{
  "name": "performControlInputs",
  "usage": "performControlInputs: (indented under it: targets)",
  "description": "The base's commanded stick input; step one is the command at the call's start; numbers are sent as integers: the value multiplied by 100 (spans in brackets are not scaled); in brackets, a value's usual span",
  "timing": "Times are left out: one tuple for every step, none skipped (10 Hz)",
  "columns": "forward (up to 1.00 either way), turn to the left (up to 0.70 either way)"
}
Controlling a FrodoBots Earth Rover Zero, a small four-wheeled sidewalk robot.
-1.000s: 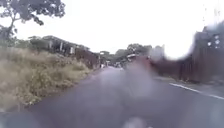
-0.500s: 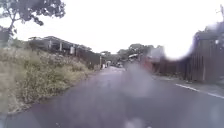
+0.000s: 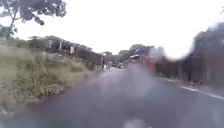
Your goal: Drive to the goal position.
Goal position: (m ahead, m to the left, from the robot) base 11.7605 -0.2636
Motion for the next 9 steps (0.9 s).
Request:
performControlInputs:
  targets:
    - [70, 0]
    - [70, 0]
    - [70, 0]
    - [70, 0]
    - [70, 0]
    - [70, 0]
    - [70, 0]
    - [70, 0]
    - [70, 0]
